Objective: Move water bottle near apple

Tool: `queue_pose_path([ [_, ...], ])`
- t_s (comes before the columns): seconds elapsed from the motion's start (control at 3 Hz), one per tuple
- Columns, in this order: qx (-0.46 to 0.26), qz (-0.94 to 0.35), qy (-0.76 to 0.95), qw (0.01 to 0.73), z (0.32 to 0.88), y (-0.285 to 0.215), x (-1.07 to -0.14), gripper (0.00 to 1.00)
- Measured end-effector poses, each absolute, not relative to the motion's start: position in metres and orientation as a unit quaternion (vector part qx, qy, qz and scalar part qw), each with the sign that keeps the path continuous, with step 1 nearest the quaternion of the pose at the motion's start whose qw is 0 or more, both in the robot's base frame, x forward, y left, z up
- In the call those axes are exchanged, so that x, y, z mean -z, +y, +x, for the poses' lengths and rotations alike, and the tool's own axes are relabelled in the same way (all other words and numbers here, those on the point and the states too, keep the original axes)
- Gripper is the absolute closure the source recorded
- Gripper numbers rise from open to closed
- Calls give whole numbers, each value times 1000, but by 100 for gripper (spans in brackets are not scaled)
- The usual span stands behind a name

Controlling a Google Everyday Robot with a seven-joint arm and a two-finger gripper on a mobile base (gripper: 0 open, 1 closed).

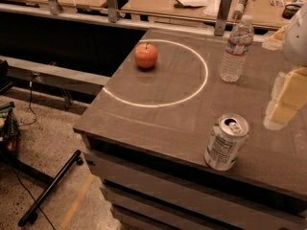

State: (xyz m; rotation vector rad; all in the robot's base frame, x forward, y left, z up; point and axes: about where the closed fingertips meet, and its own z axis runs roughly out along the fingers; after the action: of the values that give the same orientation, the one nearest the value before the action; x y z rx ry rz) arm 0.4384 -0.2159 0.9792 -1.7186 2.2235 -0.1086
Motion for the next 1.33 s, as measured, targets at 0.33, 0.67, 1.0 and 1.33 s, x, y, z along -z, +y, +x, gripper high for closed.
queue_pose_path([
  [0.33, 42, -587, 788, 183, 445, -222, -985, 0],
  [0.67, 50, -551, 802, 226, 472, -237, -996, 0],
  [1.0, 58, -492, 821, 284, 521, -268, -1014, 0],
  [1.33, 42, -450, 829, 331, 562, -295, -1025, 0],
])
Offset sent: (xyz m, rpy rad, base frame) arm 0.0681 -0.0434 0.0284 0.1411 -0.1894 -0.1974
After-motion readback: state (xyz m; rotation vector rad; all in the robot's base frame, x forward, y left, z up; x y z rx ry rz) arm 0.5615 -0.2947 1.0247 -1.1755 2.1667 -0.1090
